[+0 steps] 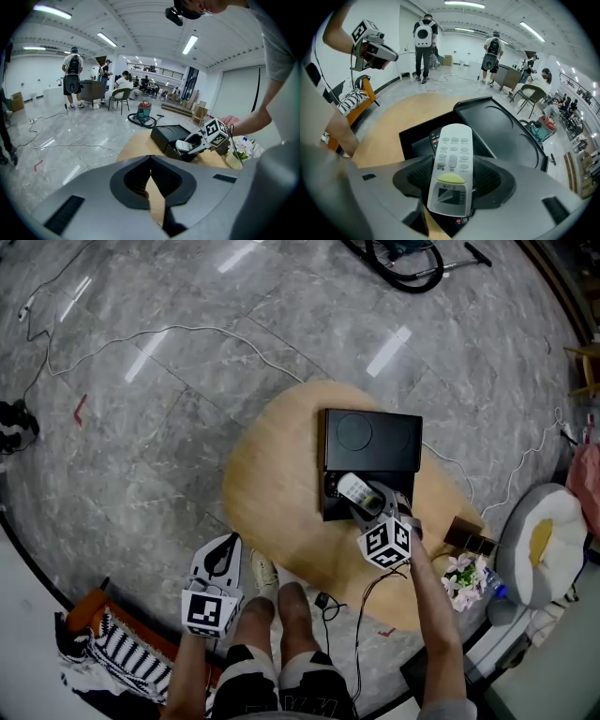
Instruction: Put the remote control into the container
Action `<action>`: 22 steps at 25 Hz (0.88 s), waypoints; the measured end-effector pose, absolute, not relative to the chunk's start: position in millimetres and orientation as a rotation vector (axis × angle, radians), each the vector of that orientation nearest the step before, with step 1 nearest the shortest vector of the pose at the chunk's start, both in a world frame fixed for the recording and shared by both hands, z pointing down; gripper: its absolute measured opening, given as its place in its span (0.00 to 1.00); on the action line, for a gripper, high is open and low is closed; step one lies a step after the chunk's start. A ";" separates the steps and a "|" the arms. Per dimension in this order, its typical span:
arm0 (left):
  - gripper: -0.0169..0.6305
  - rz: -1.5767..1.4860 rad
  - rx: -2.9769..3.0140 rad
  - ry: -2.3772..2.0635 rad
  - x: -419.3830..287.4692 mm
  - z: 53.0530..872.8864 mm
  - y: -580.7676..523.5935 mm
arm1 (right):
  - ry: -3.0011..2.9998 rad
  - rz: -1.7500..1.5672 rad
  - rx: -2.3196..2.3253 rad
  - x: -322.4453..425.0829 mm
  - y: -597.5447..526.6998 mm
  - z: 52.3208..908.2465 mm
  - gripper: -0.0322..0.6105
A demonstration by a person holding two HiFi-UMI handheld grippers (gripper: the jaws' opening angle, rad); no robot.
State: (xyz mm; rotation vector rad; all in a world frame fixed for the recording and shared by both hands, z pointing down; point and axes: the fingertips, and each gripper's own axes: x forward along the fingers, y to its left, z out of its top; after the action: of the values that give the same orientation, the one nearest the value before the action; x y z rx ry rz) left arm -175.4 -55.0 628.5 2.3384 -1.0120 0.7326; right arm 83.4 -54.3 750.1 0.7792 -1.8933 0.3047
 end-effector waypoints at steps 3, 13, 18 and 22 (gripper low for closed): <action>0.04 0.726 2.339 -1.013 -173.5 628.4 -54.6 | -1.894 0.287 0.774 83.3 -55.1 748.7 0.44; 0.04 0.716 2.343 -1.014 -172.4 624.7 -48.4 | -1.878 0.259 0.786 90.0 -52.2 739.2 0.44; 0.04 0.707 2.355 -1.021 -174.2 619.3 -49.3 | -1.862 0.266 0.798 96.0 -47.2 735.0 0.44; 0.04 0.707 2.361 -1.016 -174.0 617.5 -45.1 | -1.844 0.259 0.805 101.8 -41.2 732.6 0.44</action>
State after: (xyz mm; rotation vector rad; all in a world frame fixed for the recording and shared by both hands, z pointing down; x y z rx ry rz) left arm -174.0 -45.1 617.5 2.3608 -1.0156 0.7069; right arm 101.8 -41.2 732.6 0.8050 -1.8436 0.2593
